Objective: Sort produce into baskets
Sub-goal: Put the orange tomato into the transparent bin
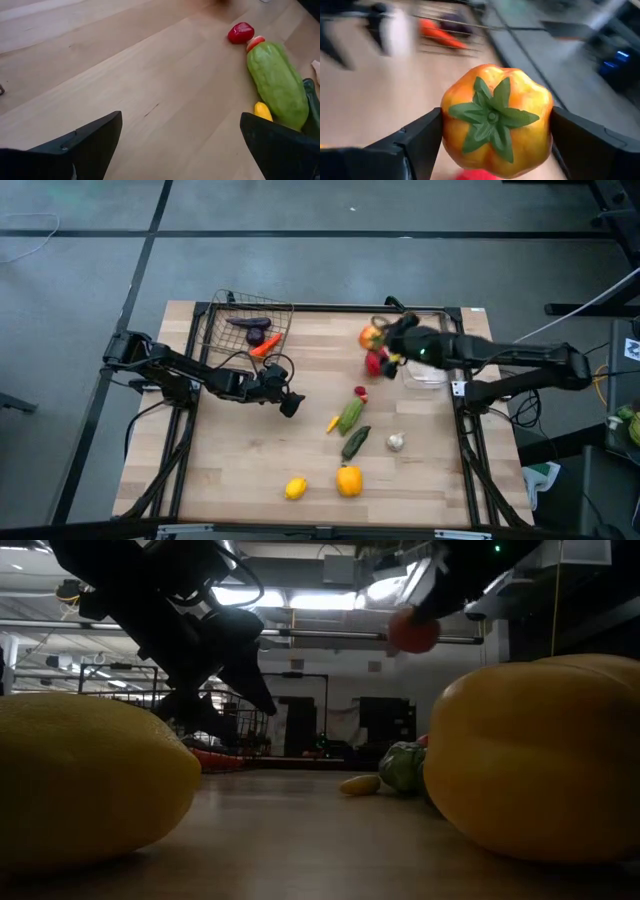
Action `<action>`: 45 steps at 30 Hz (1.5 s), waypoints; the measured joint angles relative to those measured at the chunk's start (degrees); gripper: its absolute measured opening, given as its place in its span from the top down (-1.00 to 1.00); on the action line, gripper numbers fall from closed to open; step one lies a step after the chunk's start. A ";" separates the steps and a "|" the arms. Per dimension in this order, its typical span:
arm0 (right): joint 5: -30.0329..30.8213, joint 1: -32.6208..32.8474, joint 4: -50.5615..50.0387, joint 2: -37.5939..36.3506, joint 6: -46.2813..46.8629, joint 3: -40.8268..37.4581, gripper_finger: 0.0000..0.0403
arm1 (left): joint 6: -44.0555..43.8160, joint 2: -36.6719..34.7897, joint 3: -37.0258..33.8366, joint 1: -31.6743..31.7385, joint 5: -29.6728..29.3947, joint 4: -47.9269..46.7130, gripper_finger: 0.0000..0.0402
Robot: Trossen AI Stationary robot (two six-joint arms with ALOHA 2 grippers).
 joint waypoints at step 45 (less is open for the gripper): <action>-14.09 -39.23 2.06 -0.74 2.95 -19.80 -0.68 | 0.04 0.00 0.00 -0.02 -0.04 0.37 -0.99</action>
